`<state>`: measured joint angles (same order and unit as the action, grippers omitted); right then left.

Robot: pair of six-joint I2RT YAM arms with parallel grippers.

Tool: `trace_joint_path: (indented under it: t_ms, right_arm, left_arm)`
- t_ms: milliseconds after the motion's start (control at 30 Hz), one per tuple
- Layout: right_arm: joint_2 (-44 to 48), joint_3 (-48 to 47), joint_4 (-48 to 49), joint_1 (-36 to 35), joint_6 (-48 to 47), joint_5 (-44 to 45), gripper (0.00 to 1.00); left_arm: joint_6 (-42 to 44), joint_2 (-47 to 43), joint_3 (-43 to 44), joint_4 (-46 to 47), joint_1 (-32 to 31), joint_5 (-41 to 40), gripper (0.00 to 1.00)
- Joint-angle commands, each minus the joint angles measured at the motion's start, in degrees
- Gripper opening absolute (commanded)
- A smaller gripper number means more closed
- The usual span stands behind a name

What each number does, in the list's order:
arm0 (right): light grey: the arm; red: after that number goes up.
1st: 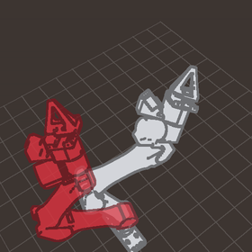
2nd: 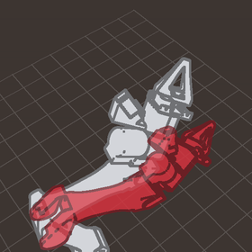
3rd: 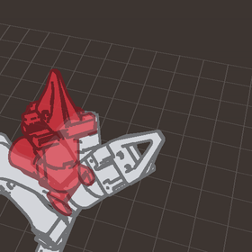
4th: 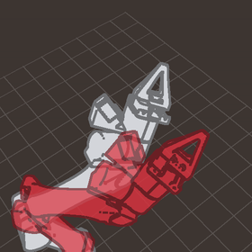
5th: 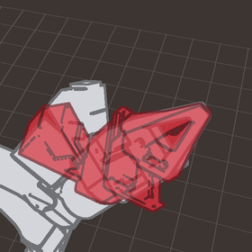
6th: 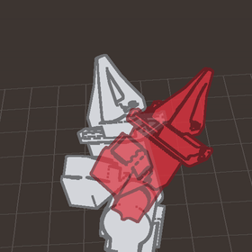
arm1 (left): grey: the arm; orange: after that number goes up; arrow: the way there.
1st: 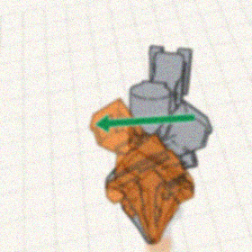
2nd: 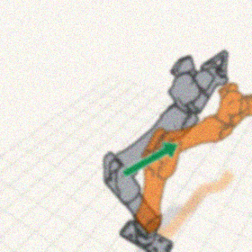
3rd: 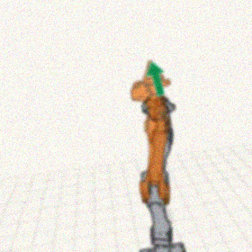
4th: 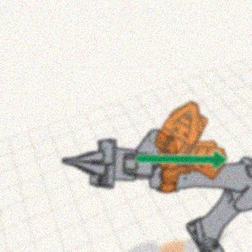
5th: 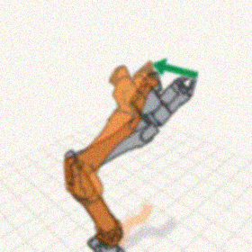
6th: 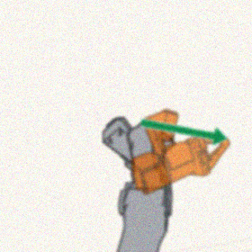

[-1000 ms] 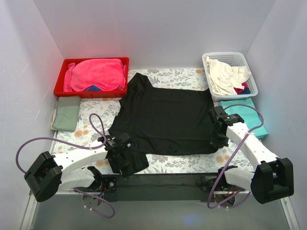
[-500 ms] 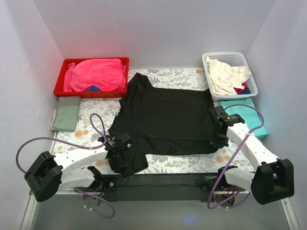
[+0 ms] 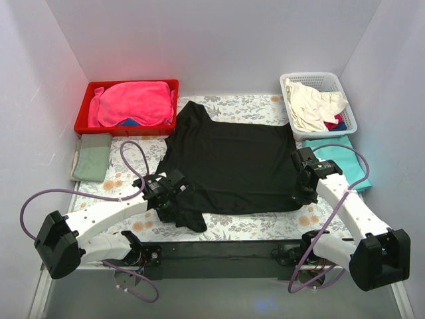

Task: Fold and stack the t-shirts
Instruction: Grap the side of the flattened tshirt closest away from the robot with both arms, then fold the flattened tshirt in 1/3 of the way

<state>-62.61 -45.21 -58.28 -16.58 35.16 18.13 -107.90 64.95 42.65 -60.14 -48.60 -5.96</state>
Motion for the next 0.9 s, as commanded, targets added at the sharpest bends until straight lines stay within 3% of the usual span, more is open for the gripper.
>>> trace_joint_path:
  t_ms: [0, 333, 567, 867]
  right_arm:
    - [2.75, -3.74, -1.31, -0.12, 0.97, 2.70, 0.01]
    - [4.69, -9.72, -1.92, -0.12, 1.05, 4.98, 0.01]
    - [6.00, -7.97, -2.01, -0.12, 1.40, 3.15, 0.01]
    - [10.40, -1.64, -4.91, -0.12, 4.13, -2.13, 0.01]
  left_arm:
    - [-1.35, -1.14, 5.94, -5.51, -0.27, -8.01, 0.00]
    - [-6.80, 0.18, 17.37, -13.86, -0.27, -22.25, 0.00]
    - [-11.19, 2.55, 25.19, -18.69, -0.18, -32.35, 0.00]
    - [-9.00, 0.18, 27.83, -19.58, -0.18, -33.60, 0.00]
